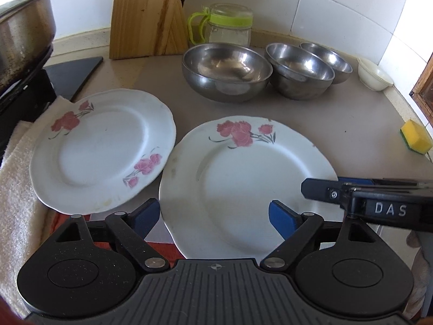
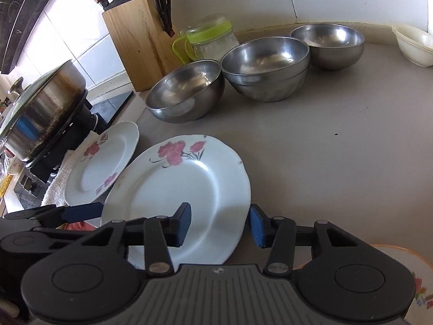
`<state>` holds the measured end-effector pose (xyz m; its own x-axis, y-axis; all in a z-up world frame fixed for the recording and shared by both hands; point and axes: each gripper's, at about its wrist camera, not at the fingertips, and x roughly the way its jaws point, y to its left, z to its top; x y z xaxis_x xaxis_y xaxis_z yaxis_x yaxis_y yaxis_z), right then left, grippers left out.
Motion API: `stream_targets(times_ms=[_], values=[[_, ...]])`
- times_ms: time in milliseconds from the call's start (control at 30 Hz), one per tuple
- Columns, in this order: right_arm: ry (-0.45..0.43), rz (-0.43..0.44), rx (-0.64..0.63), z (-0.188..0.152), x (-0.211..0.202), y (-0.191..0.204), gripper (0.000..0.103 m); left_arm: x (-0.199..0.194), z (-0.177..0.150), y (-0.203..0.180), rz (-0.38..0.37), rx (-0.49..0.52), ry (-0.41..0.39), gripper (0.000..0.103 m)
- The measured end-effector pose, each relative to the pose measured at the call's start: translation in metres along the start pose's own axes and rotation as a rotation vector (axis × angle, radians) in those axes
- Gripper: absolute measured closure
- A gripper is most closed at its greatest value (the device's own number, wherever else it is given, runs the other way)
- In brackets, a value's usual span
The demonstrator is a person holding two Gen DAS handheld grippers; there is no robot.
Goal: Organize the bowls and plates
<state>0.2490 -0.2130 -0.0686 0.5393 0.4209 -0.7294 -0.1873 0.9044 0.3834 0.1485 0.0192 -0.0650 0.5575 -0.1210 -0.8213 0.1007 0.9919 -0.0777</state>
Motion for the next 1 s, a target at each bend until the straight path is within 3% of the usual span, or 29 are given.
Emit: stream_targets(times_ms=[167,467,733,1000], values=[[0.000,0.015,0.005,0.001,0.000,-0.004,0.056,0.010,0.000,0.004,-0.034,-0.005,0.021,0.011],[0.006,-0.012,-0.036,0.002,-0.002,0.002,0.056,0.013,0.007,0.003,-0.013,-0.005,0.017,0.016],[0.009,-0.022,-0.003,-0.006,-0.018,-0.012,0.057,0.012,0.005,-0.010,-0.051,0.054,0.021,0.018],[-0.011,-0.024,-0.027,-0.008,-0.016,-0.011,0.054,0.023,0.010,-0.012,-0.071,0.115,-0.003,0.008]])
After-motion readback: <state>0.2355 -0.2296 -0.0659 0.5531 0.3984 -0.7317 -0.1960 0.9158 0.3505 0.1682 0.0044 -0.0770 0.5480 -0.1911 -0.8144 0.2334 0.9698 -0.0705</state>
